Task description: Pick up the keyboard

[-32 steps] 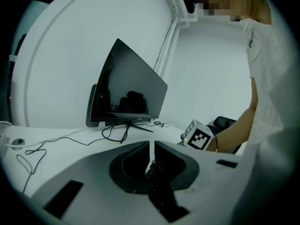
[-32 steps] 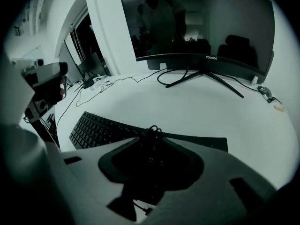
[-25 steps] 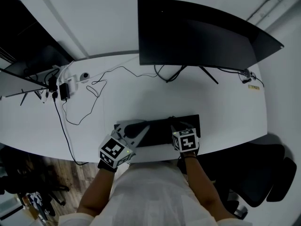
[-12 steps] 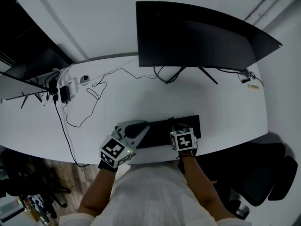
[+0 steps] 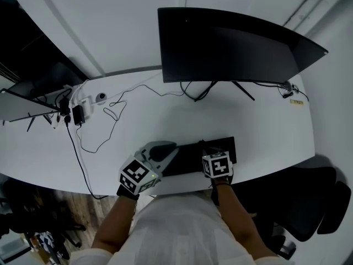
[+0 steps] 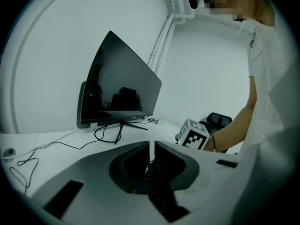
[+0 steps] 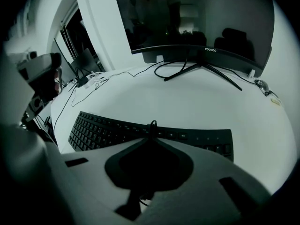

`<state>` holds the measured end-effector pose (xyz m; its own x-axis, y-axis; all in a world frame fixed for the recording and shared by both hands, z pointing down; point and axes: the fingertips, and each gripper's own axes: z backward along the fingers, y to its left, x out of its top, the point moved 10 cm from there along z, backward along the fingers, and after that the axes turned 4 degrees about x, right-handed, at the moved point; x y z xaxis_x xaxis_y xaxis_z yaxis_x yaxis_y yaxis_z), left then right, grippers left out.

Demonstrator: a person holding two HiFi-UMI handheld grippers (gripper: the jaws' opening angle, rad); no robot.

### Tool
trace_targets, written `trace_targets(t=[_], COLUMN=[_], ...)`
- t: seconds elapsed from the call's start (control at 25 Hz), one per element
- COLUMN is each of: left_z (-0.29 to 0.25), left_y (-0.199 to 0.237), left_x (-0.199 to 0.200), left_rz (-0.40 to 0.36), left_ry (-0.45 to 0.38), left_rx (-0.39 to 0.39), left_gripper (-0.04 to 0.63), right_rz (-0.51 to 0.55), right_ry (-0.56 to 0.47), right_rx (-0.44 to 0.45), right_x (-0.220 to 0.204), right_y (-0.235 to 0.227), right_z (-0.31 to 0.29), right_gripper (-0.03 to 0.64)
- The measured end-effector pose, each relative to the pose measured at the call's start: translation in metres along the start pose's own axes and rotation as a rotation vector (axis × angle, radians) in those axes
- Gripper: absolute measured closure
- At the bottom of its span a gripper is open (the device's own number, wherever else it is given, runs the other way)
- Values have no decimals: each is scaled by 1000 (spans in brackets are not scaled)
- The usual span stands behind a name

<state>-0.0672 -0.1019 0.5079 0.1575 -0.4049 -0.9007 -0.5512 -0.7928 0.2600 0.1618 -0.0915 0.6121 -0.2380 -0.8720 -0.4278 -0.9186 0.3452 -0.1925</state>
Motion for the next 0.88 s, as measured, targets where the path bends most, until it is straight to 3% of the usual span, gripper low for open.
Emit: trace_targets(t=[0.4,0.88], left_z=[-4,-2], left_y=[-5,-6], left_x=[8,16], left_rz=[-22,-39], left_ry=[28,24], left_rx=[-40,-40], left_gripper=[563,563], right_rz=[14,104], right_ry=[-53,-134], right_rx=[15,-4], right_x=[5,27], right_y=[6,16], right_z=[14,41], right_gripper=[600,600])
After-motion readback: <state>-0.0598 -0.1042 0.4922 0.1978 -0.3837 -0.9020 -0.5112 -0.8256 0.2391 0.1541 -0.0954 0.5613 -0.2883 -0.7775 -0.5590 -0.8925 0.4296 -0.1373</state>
